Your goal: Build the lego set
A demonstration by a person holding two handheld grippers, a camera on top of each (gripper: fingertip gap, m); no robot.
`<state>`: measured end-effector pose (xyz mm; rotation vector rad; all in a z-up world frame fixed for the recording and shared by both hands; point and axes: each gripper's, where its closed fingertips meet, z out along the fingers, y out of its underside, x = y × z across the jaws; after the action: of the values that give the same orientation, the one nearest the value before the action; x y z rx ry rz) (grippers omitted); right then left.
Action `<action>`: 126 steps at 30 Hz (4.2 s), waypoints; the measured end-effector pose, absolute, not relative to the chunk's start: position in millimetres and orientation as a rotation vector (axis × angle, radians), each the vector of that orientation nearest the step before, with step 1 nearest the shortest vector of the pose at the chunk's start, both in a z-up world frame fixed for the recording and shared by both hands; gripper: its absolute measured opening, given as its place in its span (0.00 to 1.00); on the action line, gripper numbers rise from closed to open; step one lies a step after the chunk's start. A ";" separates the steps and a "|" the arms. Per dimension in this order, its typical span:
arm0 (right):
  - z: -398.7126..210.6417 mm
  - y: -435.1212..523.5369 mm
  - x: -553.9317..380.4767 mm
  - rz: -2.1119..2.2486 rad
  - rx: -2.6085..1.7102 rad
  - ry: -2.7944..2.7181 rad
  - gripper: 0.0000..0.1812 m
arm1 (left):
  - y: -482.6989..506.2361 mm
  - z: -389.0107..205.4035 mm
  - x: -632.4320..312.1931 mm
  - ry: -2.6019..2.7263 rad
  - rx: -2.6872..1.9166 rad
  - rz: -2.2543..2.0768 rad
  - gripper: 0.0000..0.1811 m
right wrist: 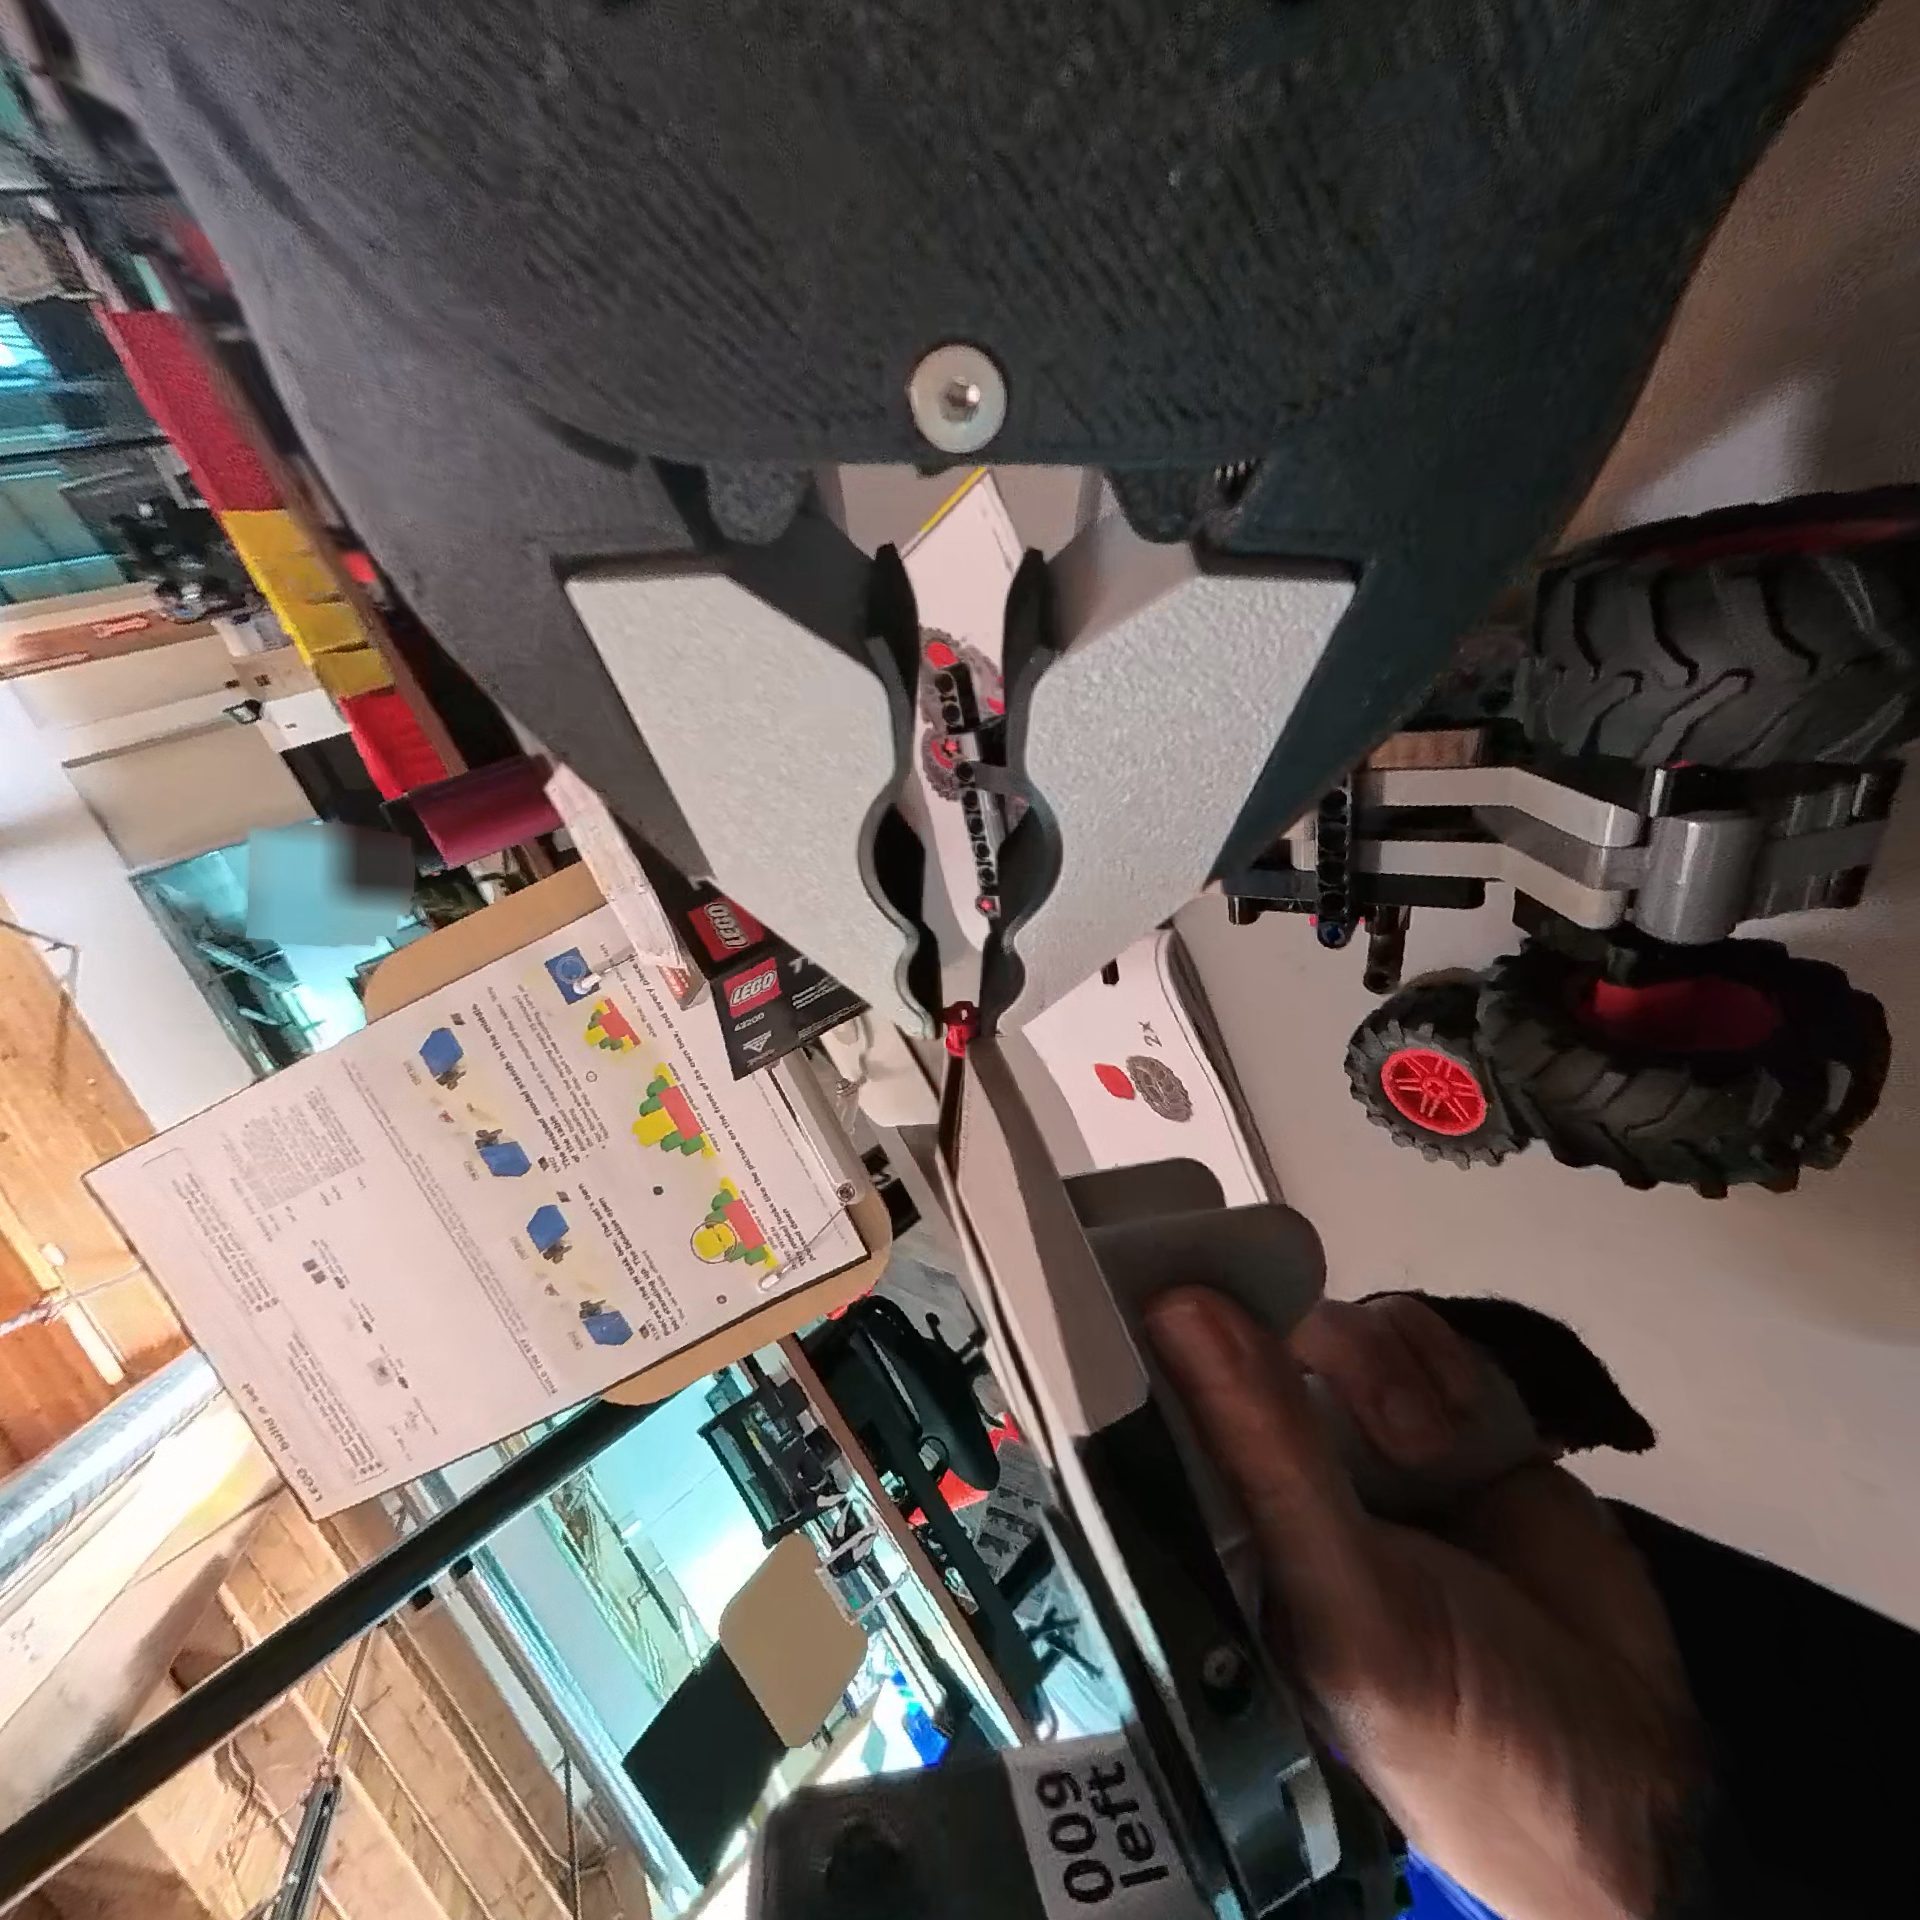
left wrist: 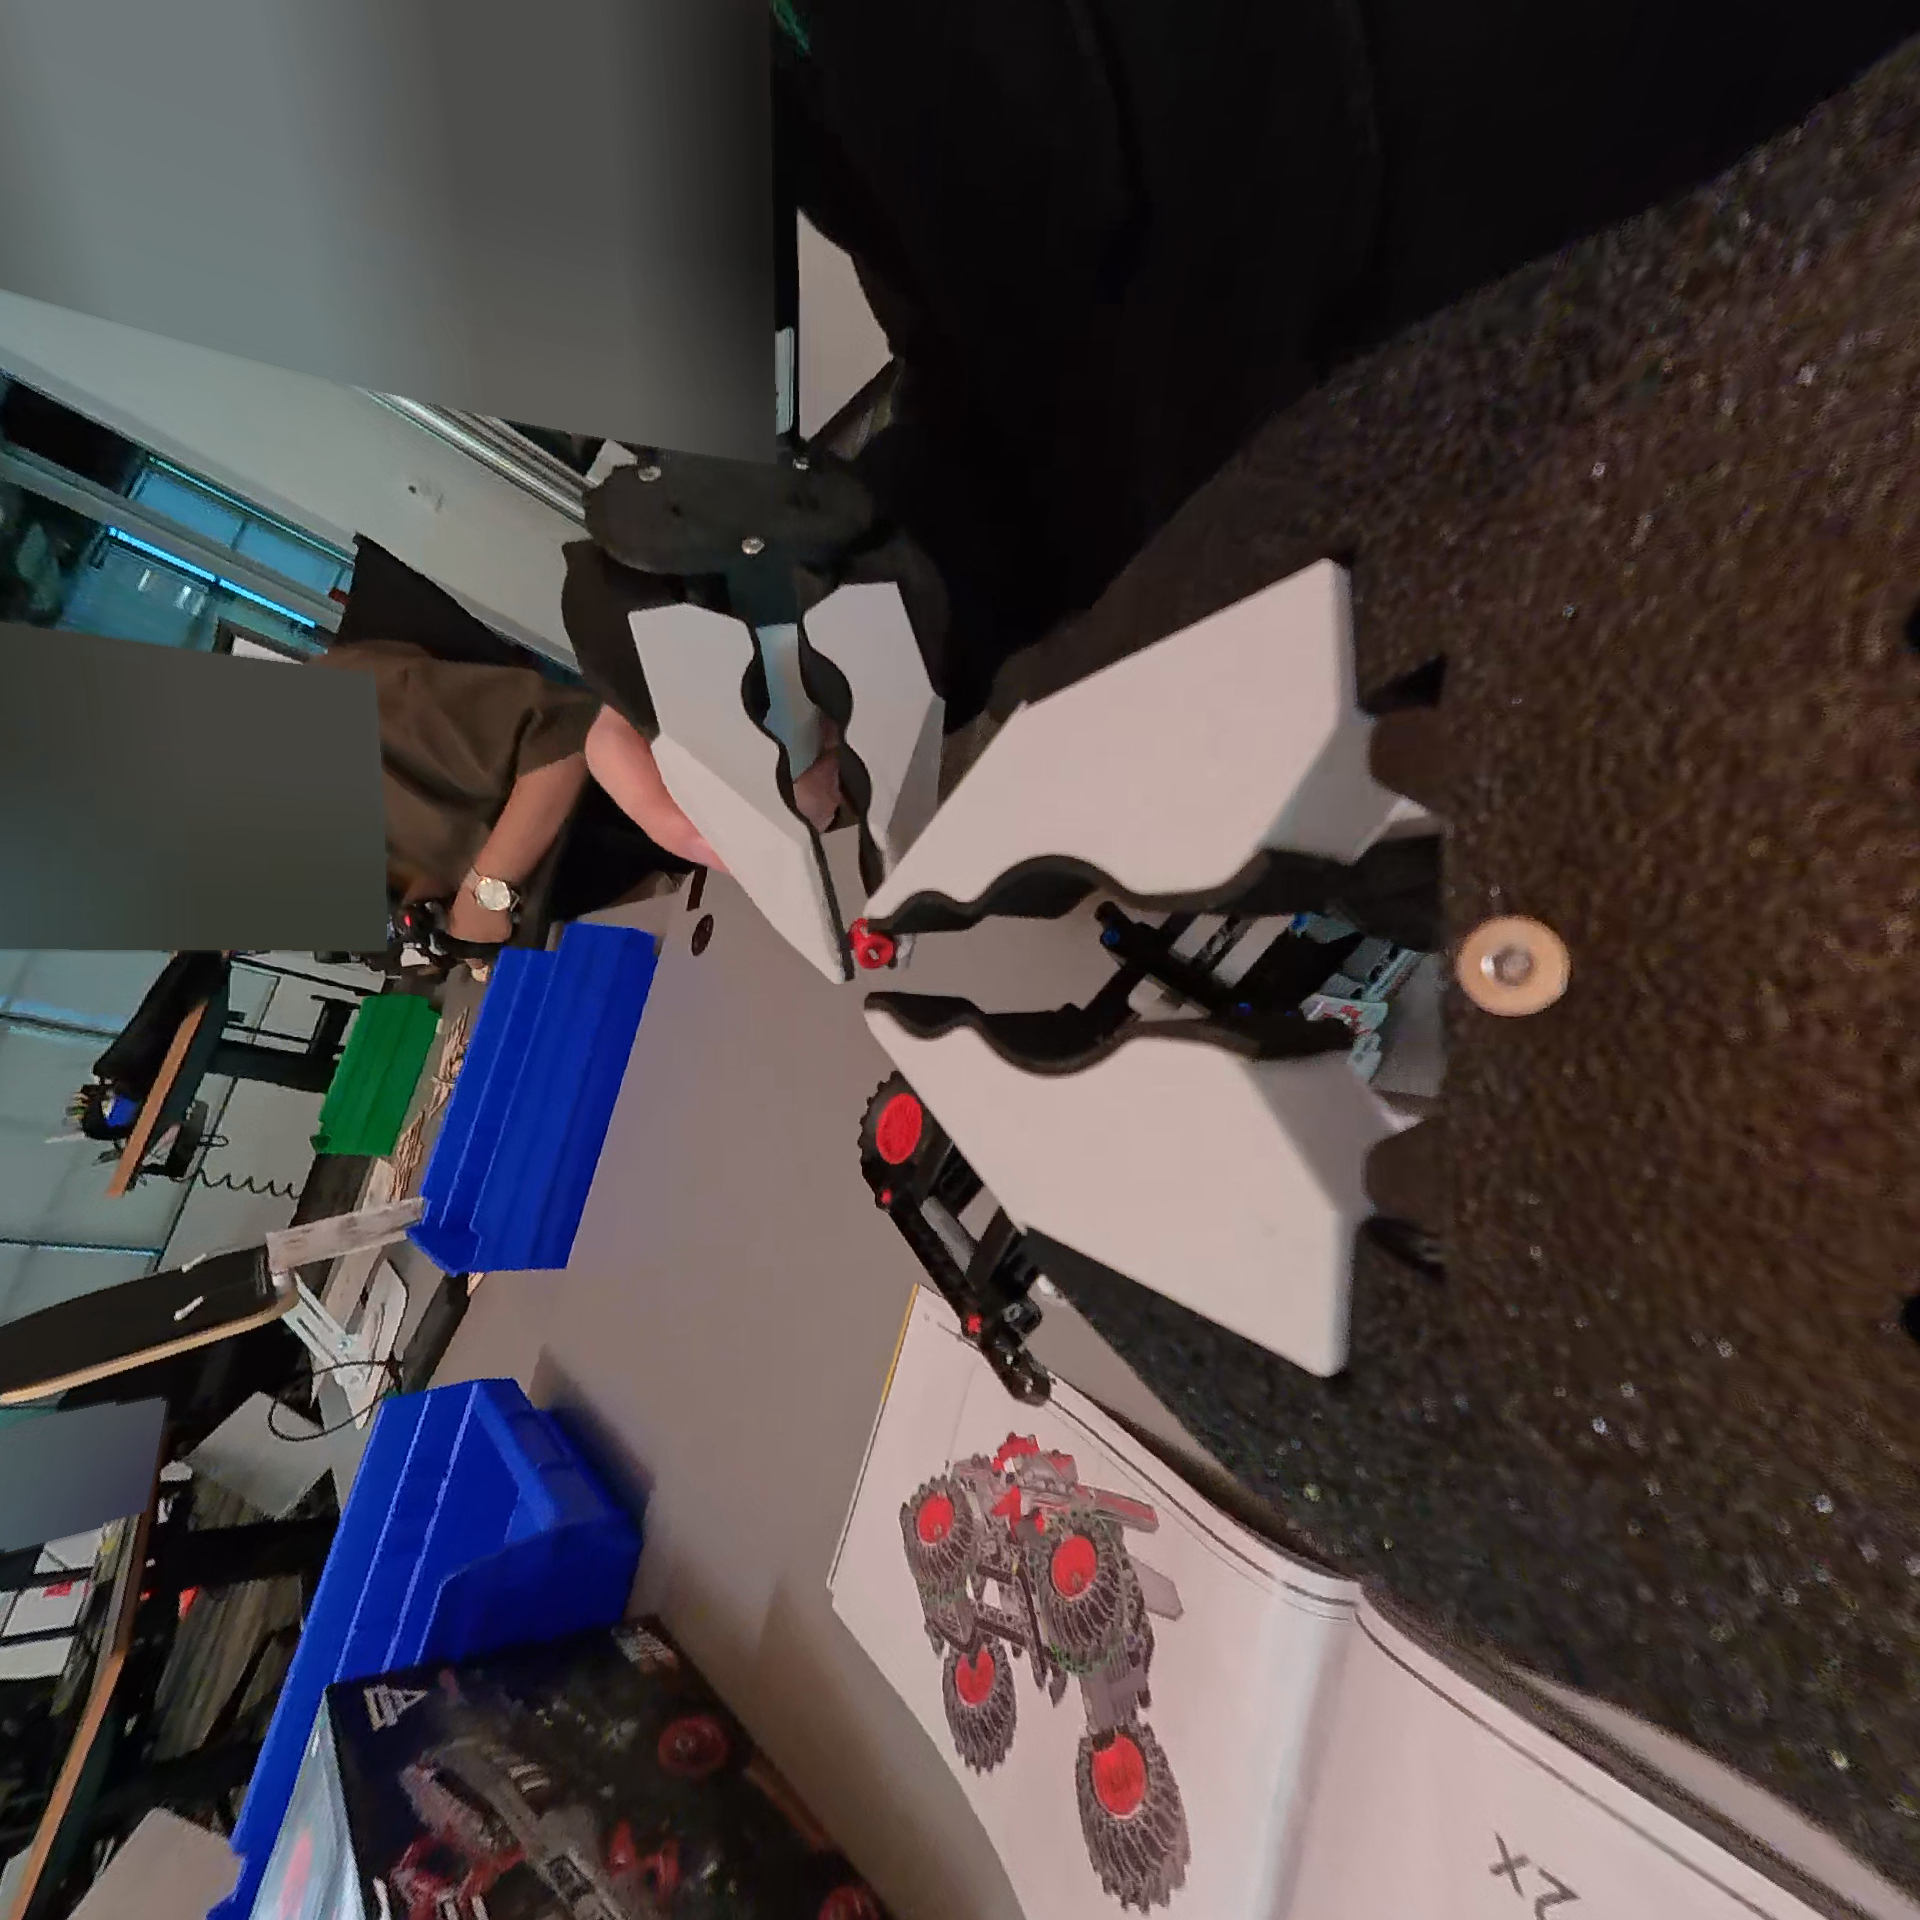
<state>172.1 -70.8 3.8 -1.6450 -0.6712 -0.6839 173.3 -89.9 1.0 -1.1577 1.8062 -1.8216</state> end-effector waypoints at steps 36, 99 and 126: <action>-6.0 -76.9 149.8 -0.393 -1.613 -0.751 0.03 | -96.9 -5.4 152.4 1.933 -1.111 -2.129 0.05; -28.2 -79.8 144.1 -0.270 -1.658 -0.877 0.03 | -95.1 -26.8 147.4 2.025 -1.239 -2.235 0.03; -38.1 -79.5 146.8 -0.463 -1.731 -0.970 0.03 | -90.1 -34.5 151.0 2.020 -1.293 -2.155 0.02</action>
<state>146.8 -79.5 -38.1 -1.7306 -0.9700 -0.4633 151.0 -90.1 -34.5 -1.2926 2.0205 -2.1552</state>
